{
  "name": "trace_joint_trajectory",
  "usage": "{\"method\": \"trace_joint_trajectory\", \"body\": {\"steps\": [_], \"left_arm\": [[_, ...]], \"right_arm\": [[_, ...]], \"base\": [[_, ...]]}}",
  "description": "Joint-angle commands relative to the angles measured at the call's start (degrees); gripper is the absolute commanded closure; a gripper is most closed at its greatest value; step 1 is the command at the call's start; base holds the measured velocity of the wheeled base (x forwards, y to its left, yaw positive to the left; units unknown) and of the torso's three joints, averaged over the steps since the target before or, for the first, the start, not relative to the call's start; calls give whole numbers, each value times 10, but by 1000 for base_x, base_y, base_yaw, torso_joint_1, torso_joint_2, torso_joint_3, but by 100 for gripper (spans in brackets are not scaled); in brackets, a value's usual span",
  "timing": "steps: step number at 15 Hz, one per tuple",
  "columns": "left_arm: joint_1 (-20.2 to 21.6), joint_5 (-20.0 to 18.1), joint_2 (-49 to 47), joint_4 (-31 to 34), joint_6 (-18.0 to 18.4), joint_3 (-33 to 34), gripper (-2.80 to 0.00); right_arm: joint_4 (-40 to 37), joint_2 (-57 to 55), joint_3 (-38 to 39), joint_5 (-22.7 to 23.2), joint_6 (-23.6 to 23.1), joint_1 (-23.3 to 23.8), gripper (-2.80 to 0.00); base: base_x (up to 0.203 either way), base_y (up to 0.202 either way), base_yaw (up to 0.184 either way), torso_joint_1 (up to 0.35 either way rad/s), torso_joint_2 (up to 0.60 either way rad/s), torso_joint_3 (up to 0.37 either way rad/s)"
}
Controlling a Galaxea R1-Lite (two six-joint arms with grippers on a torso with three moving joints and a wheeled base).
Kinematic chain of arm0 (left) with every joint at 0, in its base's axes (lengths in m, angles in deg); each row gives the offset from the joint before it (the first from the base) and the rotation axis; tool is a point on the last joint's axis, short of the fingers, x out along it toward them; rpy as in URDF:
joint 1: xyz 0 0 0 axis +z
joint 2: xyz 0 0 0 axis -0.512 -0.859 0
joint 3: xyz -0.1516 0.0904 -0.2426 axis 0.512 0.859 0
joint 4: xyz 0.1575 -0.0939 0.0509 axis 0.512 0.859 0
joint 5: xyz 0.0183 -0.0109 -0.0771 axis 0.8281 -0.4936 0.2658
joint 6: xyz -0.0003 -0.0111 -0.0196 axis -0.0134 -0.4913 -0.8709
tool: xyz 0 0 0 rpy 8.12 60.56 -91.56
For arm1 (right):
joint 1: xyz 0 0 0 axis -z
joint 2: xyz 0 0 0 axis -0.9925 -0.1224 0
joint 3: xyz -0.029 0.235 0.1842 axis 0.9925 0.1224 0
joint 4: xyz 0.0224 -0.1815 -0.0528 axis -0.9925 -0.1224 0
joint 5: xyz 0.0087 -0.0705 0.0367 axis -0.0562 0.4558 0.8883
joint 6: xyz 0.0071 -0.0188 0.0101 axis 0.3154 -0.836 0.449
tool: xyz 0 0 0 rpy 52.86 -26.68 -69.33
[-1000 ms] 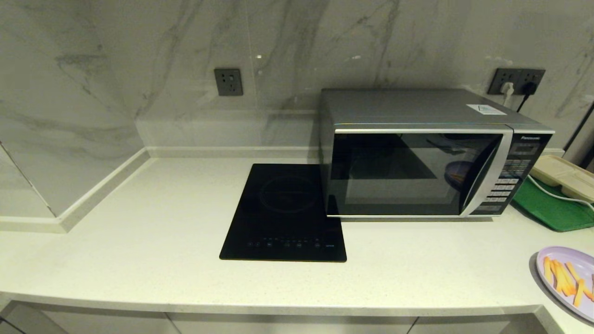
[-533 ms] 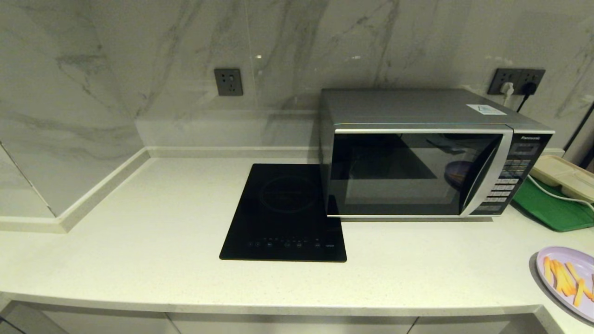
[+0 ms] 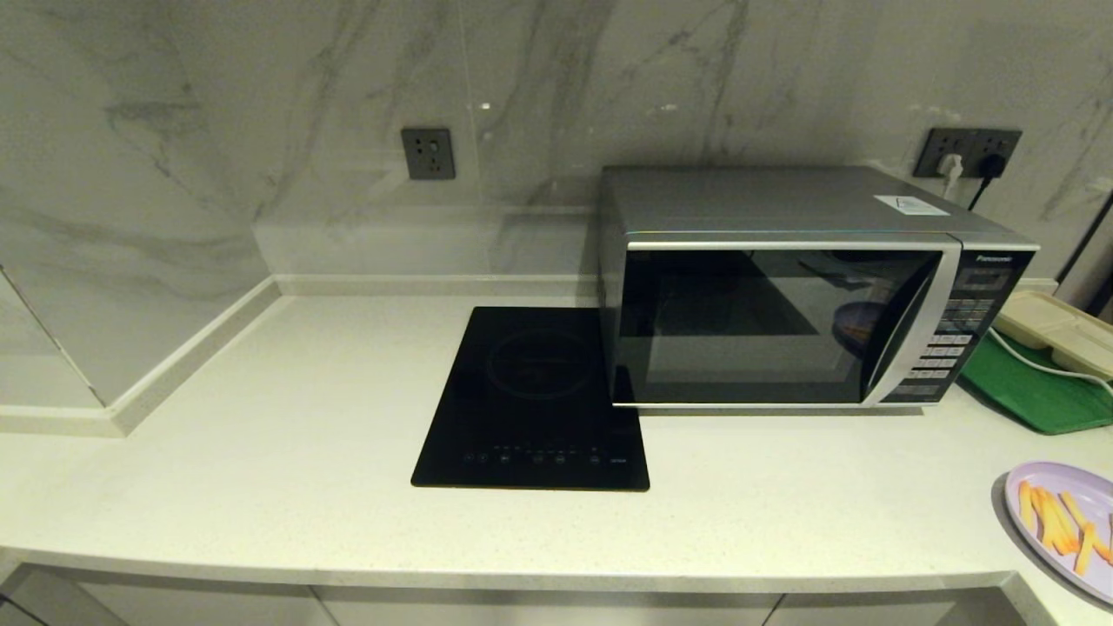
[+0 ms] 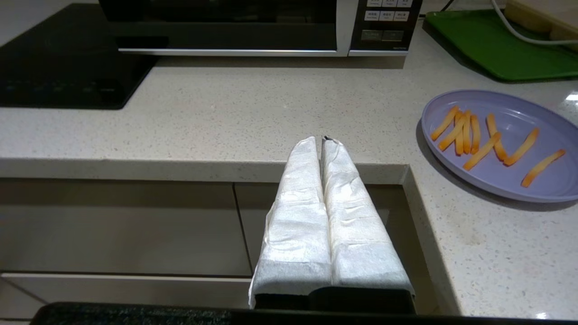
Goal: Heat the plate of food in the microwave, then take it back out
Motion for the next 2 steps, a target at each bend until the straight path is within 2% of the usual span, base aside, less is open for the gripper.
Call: {"method": "trace_joint_trajectory", "body": {"steps": [1,2], "left_arm": [[0,0,0,0,0,0,0],[0,0,0,0,0,0,0]], "right_arm": [[1,-1,0,-4,30,0,0],[1,0,0,-9,35,0,0]], "base": [[0,0,0,0,0,0],[0,0,0,0,0,0]]}}
